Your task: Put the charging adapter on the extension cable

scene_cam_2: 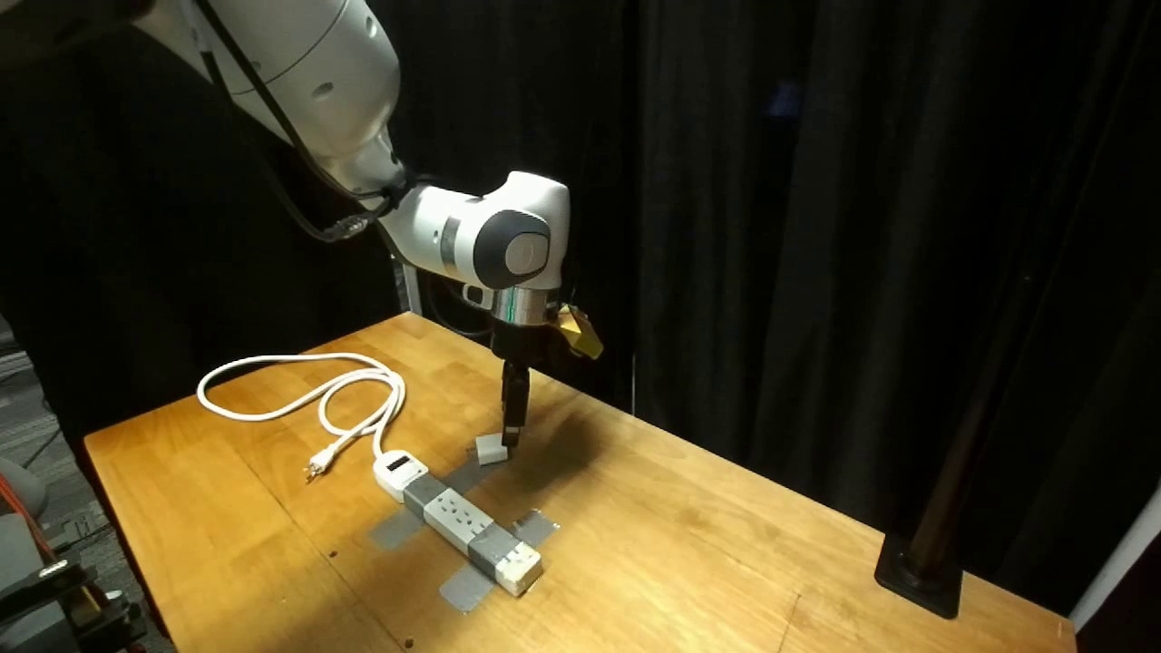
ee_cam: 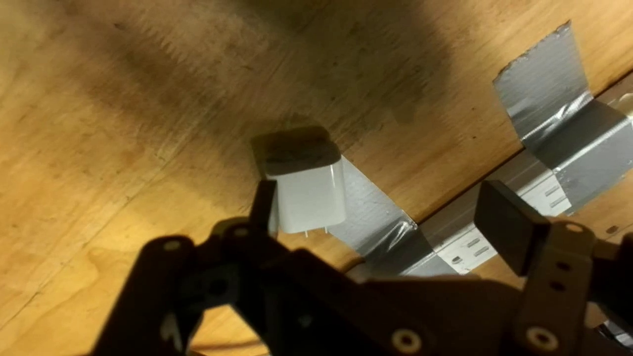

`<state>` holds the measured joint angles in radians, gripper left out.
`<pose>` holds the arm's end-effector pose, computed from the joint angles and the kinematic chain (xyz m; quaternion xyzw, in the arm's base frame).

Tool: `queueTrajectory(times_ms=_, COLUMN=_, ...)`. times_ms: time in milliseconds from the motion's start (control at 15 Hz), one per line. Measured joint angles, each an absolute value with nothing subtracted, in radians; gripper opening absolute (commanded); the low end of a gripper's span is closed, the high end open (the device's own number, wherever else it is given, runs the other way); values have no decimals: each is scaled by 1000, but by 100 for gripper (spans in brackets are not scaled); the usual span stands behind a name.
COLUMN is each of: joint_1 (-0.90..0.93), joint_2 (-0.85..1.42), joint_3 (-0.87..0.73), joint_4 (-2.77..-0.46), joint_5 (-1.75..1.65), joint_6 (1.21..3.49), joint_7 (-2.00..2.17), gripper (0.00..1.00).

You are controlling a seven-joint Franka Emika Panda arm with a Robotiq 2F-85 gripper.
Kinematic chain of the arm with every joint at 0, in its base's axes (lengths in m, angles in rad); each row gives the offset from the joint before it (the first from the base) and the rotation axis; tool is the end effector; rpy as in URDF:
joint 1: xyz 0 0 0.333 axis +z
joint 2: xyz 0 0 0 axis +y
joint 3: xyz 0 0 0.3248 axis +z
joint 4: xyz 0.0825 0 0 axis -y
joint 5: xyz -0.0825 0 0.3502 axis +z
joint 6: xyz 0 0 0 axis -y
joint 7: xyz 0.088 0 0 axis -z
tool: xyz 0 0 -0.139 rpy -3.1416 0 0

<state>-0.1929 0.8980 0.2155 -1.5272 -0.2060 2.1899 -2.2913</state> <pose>0.6546 -0.0134 0.1146 -0.3648 -0.9251 0.0344 0.0994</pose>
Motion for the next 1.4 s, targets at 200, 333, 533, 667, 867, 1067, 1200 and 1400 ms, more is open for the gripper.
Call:
queueTrajectory(times_ms=200, joint_1=-188, joint_2=903, joint_3=208, joint_4=-1535, joint_5=-195, joint_6=2259, joint_7=-2303, gripper=100)
queueTrajectory(times_ms=333, joint_1=-180, joint_2=911, joint_3=204, joint_4=-1548, joint_5=-194, joint_6=2317, joint_7=-2318, gripper=100)
queueTrajectory(times_ms=533, joint_1=-167, joint_2=929, joint_3=204, joint_4=-1554, joint_5=-195, joint_6=2338, joint_7=-2385, gripper=100)
queueTrajectory(times_ms=667, joint_1=-165, joint_2=942, joint_3=207, joint_4=-1553, joint_5=-194, joint_6=2326, joint_7=-2441, gripper=100)
queueTrajectory(times_ms=867, joint_1=-163, joint_2=956, joint_3=209, joint_4=-1550, joint_5=-192, joint_6=2293, joint_7=-2525, gripper=72)
queueTrajectory(times_ms=1067, joint_1=-163, joint_2=963, joint_3=212, joint_4=-1542, joint_5=-178, joint_6=2259, joint_7=-2598, gripper=62)
queueTrajectory(times_ms=1200, joint_1=-163, joint_2=969, joint_3=212, joint_4=-1539, joint_5=-165, joint_6=2256, joint_7=-2628, gripper=44)
queueTrajectory(times_ms=1400, joint_1=-162, joint_2=974, joint_3=210, joint_4=-1537, joint_5=-153, joint_6=2262, joint_7=-2632, gripper=23)
